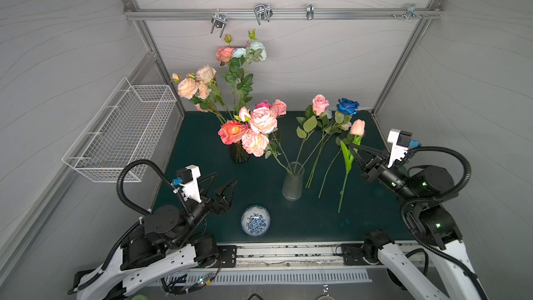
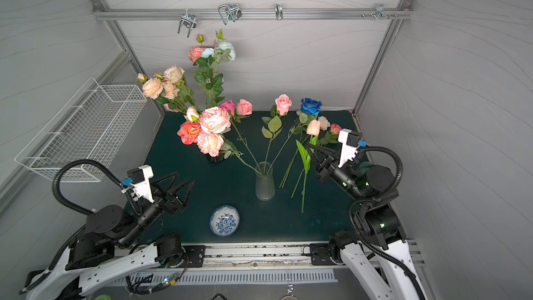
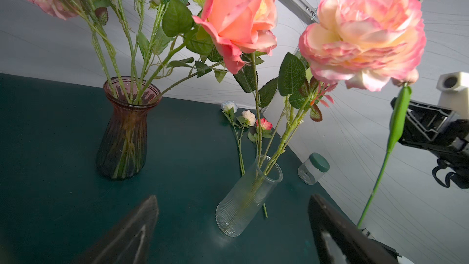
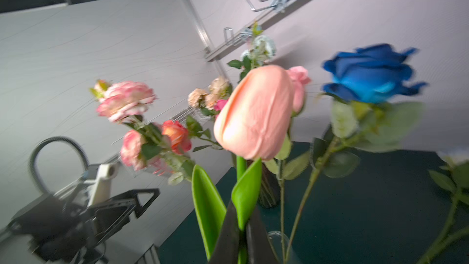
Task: Arrange flowers in a vase
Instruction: Pick up the flower from the flowers, then place the flower in the vase.
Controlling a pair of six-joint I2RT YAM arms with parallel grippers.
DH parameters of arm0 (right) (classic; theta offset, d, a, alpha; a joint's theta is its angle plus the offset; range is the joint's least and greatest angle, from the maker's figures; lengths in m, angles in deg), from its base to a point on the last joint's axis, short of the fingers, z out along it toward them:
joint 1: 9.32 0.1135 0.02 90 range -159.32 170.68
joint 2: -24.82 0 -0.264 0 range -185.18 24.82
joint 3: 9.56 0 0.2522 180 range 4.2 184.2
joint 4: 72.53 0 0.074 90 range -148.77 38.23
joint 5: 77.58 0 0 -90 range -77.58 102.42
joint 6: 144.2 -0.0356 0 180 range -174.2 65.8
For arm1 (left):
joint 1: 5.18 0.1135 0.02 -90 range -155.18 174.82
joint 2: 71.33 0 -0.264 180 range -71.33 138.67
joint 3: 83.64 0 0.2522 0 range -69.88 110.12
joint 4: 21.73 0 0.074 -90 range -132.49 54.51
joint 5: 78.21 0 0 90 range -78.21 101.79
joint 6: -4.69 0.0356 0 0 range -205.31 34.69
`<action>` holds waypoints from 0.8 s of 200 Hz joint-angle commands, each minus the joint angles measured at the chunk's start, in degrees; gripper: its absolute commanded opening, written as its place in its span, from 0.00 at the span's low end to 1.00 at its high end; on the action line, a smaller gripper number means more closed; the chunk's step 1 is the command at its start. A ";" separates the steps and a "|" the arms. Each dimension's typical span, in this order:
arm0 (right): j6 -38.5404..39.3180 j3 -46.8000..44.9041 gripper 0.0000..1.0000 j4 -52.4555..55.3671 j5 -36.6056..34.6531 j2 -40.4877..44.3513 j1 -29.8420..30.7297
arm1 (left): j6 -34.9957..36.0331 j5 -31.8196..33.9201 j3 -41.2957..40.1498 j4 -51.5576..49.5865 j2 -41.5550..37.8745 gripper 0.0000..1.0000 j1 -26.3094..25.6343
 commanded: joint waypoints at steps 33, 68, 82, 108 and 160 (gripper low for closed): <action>23.31 10.51 0.00 -7.40 -9.52 -14.23 26.78 | -1.24 1.78 1.51 0.21 0.50 0.94 0.00; 31.73 6.77 0.00 -25.23 -17.93 -22.06 31.96 | -1.99 1.69 1.24 -0.18 0.50 0.94 0.00; 33.89 6.47 0.00 -30.46 -18.90 -24.73 31.93 | -2.08 1.65 1.37 -0.58 0.51 0.94 0.00; 34.97 6.52 0.00 -36.43 -21.33 -28.56 31.55 | -2.12 1.97 1.59 -1.42 0.57 0.94 0.00; 26.86 3.87 0.00 -42.53 -20.05 -32.18 26.36 | -1.48 2.48 1.57 -1.42 0.84 0.94 0.00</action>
